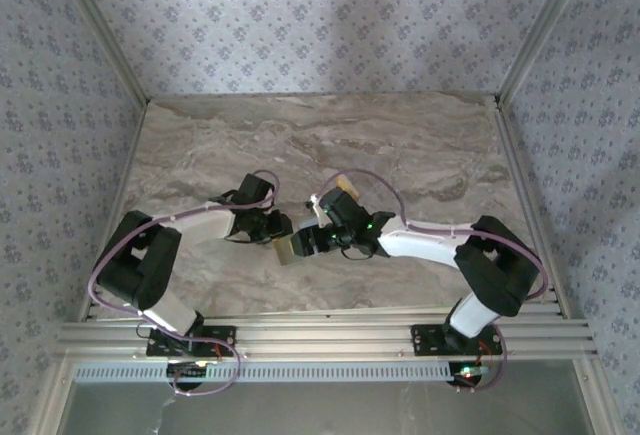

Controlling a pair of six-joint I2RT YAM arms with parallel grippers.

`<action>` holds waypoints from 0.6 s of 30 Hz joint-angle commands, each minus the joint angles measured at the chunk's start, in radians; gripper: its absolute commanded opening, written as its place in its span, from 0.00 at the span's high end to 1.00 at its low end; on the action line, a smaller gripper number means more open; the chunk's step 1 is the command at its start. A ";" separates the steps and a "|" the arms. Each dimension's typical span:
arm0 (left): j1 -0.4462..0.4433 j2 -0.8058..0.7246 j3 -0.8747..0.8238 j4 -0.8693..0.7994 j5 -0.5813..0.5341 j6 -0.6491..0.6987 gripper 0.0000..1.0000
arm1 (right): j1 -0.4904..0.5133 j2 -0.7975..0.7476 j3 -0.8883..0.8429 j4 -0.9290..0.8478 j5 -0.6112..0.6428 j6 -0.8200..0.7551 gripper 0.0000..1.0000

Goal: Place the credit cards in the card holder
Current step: Flip over the card slot in the card holder, then touch the card slot at the card holder.

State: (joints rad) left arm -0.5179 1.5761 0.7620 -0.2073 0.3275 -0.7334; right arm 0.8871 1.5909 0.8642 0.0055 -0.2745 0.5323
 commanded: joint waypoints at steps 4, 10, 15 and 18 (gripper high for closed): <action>-0.004 0.012 -0.011 -0.027 -0.042 0.063 0.72 | -0.048 0.055 0.067 -0.141 0.104 -0.077 0.31; -0.003 0.026 0.006 -0.047 -0.077 0.093 0.72 | -0.051 0.111 0.037 -0.116 0.110 -0.047 0.33; -0.003 0.029 0.012 -0.057 -0.102 0.113 0.72 | -0.030 0.100 -0.019 -0.083 0.103 0.009 0.35; -0.003 0.033 0.013 -0.059 -0.114 0.124 0.72 | 0.001 0.061 -0.016 -0.109 0.120 0.004 0.35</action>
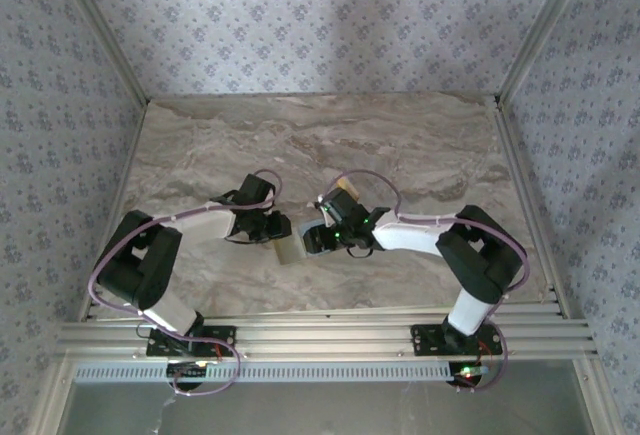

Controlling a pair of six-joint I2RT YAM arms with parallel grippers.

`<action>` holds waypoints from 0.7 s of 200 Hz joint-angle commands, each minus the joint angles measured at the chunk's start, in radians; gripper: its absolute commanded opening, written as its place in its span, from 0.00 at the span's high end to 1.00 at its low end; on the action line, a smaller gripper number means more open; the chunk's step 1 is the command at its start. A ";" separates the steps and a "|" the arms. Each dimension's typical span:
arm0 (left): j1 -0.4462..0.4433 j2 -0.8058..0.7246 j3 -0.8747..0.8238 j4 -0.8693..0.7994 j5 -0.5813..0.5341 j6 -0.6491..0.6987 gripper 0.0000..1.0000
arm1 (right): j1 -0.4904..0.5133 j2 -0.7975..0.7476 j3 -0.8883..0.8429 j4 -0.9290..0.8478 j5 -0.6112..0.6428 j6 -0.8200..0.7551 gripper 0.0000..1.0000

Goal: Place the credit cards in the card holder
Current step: Touch the card slot at the card holder, then pick up the credit card from the storage box.

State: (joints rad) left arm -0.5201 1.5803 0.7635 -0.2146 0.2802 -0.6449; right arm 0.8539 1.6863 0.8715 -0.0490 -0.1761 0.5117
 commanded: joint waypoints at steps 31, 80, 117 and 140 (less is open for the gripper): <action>-0.004 0.046 0.009 -0.031 -0.043 0.039 0.72 | -0.001 -0.105 0.052 -0.172 0.079 -0.040 0.31; -0.008 0.045 0.005 -0.020 -0.031 0.047 0.72 | -0.134 -0.100 0.236 -0.340 0.102 -0.179 0.30; -0.015 0.056 0.006 -0.015 -0.021 0.045 0.72 | -0.238 -0.036 0.375 -0.425 0.127 -0.269 0.42; -0.016 0.058 0.007 -0.012 -0.013 0.045 0.72 | -0.282 0.020 0.436 -0.458 0.116 -0.287 0.44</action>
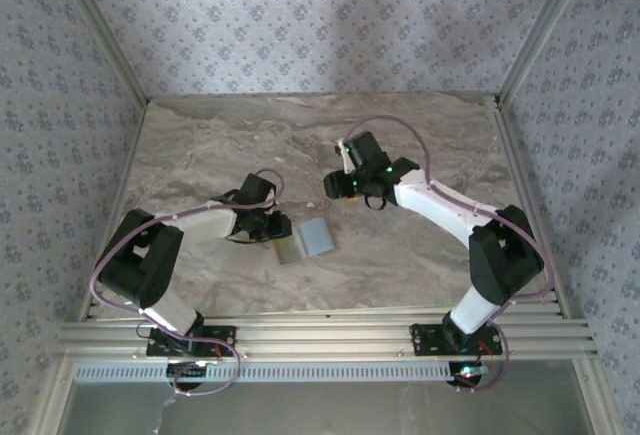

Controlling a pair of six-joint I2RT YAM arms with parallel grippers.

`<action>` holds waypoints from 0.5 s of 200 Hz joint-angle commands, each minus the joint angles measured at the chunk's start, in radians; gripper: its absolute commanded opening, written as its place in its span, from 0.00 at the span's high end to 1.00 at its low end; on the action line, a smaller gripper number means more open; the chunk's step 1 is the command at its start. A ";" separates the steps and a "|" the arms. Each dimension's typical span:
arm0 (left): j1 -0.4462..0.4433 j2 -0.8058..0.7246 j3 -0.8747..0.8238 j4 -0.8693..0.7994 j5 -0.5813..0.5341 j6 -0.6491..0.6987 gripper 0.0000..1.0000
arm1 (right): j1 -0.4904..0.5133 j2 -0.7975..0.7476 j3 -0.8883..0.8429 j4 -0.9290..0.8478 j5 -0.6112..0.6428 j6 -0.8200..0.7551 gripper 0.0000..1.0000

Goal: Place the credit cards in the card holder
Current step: Pick up the credit card from the storage box.

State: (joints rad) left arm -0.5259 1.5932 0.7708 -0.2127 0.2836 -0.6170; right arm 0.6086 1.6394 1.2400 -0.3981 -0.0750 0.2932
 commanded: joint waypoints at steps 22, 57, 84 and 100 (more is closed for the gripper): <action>-0.011 0.044 -0.001 -0.014 -0.012 0.017 0.72 | -0.048 0.131 0.130 -0.147 0.039 -0.098 0.45; -0.014 0.043 -0.001 -0.014 -0.011 0.016 0.72 | -0.049 0.216 0.202 -0.174 0.073 -0.123 0.47; -0.013 0.043 -0.002 -0.013 -0.008 0.016 0.72 | -0.042 0.277 0.256 -0.198 0.155 -0.131 0.48; -0.013 0.043 -0.002 -0.010 -0.007 0.016 0.72 | -0.033 0.304 0.276 -0.221 0.178 -0.142 0.48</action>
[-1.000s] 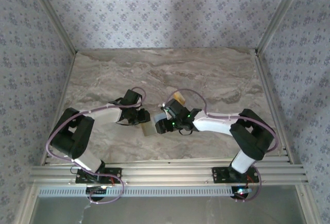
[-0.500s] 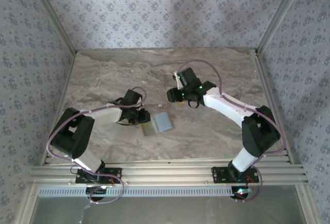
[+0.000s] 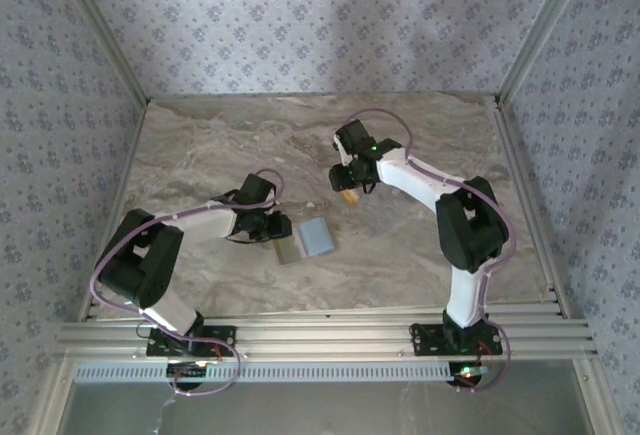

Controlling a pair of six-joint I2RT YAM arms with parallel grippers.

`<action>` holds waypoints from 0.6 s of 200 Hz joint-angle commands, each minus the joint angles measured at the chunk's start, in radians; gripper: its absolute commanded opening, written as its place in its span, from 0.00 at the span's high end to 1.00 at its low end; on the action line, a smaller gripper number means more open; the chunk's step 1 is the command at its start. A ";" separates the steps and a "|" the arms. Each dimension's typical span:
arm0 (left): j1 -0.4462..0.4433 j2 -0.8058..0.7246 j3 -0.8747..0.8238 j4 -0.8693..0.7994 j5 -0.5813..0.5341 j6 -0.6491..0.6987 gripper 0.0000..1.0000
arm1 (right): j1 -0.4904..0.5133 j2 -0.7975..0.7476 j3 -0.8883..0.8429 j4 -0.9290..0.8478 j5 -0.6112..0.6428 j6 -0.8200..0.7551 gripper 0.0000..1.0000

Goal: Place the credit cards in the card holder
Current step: Pick up the credit card from the storage box.

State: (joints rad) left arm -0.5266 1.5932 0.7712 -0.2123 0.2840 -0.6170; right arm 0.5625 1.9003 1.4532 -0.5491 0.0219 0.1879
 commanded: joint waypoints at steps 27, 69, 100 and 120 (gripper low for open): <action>-0.013 0.044 -0.003 -0.010 -0.003 0.016 0.72 | 0.014 0.077 0.083 -0.084 0.069 -0.044 0.47; -0.012 0.041 -0.004 -0.010 -0.004 0.016 0.72 | 0.016 0.105 0.086 -0.086 0.050 -0.047 0.48; -0.013 0.042 -0.003 -0.011 -0.003 0.016 0.72 | 0.018 0.102 0.076 -0.083 0.000 -0.047 0.48; -0.012 0.041 -0.003 -0.011 -0.003 0.016 0.72 | 0.015 0.087 0.059 -0.073 -0.057 -0.048 0.49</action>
State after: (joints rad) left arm -0.5266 1.5936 0.7712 -0.2108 0.2874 -0.6170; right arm 0.5747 1.9842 1.5158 -0.6018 0.0364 0.1555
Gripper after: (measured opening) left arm 0.281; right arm 0.511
